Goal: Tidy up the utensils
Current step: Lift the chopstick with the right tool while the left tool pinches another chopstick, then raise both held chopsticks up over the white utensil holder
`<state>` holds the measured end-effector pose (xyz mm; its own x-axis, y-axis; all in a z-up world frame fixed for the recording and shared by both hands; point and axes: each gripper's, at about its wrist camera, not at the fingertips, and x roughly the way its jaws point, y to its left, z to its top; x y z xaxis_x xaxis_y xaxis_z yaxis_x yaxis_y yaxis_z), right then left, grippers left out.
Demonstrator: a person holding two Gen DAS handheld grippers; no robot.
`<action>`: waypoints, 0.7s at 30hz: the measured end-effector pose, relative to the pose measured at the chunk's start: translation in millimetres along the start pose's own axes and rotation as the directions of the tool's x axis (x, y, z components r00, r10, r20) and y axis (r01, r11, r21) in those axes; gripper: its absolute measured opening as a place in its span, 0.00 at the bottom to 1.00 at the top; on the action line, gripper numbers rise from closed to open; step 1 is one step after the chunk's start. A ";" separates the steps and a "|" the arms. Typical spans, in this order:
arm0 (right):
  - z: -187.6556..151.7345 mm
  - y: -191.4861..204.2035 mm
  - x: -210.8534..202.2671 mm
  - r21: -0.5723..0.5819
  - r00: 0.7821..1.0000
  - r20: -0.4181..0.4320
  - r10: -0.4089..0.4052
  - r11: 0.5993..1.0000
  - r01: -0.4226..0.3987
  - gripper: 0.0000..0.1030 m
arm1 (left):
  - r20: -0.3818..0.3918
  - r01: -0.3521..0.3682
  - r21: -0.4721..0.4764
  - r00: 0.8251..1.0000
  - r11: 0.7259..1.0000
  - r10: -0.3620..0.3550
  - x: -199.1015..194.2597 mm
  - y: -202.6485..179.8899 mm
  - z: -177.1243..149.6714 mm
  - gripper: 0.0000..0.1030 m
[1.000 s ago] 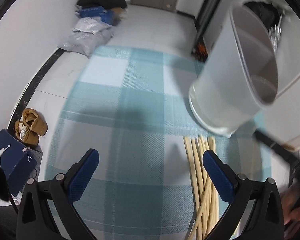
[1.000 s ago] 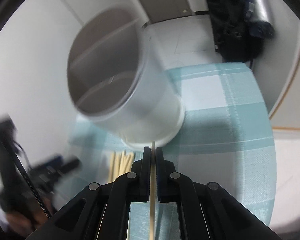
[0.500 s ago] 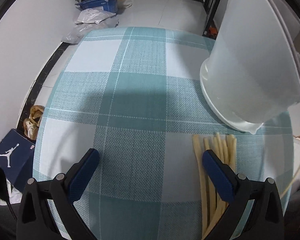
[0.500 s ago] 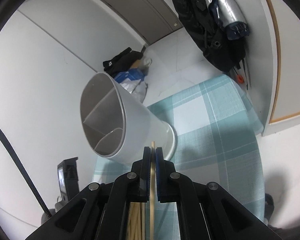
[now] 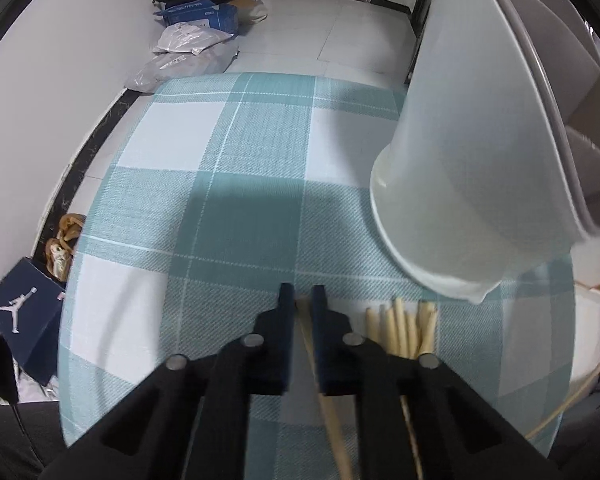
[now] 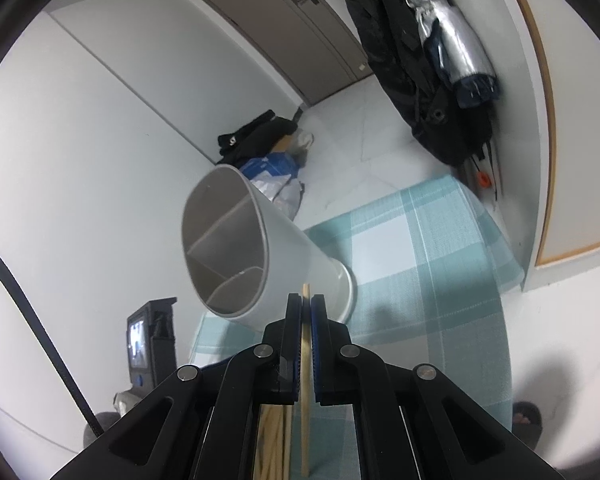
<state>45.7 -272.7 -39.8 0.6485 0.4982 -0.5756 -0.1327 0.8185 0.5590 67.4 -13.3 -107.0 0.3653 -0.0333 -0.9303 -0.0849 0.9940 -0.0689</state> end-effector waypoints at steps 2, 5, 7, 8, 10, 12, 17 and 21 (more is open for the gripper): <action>-1.1 2.8 -4.2 -0.013 1.000 0.015 -0.003 1.000 0.003 0.04 | 0.003 0.010 -0.022 1.000 1.000 -0.010 1.3 2.3 3.6 0.04; -4.7 7.5 -7.4 -0.029 0.999 0.030 -0.023 0.999 0.024 0.04 | 0.019 0.035 -0.063 0.999 0.997 -0.034 -1.4 8.6 9.0 0.03; -7.6 11.3 -9.4 -0.048 0.999 0.041 -0.034 0.998 0.036 0.04 | 0.040 0.061 -0.087 0.998 0.994 -0.058 -8.7 12.8 11.5 0.03; -8.9 13.1 -10.2 -0.056 0.998 0.046 -0.036 0.998 0.039 0.04 | 0.058 0.090 -0.092 0.995 0.992 -0.085 -15.7 15.9 12.7 0.03; -11.9 19.0 -11.2 -0.081 0.997 0.055 -0.045 0.996 0.049 0.04 | 0.092 0.113 -0.089 0.990 0.990 -0.105 -26.3 16.0 16.3 0.03; -14.4 25.1 -11.5 -0.104 0.997 0.065 -0.049 0.993 0.055 0.04 | 0.135 0.124 -0.083 0.985 0.989 -0.112 -41.2 16.2 14.5 0.03; -22.7 47.8 -10.8 -0.200 0.994 0.100 -0.046 0.978 0.066 0.04 | 0.238 0.194 -0.095 0.957 0.976 -0.167 -81.8 22.9 10.1 0.03; -27.9 64.2 -15.0 -0.254 0.989 0.145 -0.031 0.965 0.068 0.03 | 0.314 0.224 -0.056 0.929 0.973 -0.196 -105.0 24.3 15.3 0.03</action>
<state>6.5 -219.6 -12.0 0.7542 0.4257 -0.5000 -0.2748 0.8961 0.3485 41.2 16.0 -5.4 0.6473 -0.1930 -0.7374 -0.0529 0.9537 -0.2961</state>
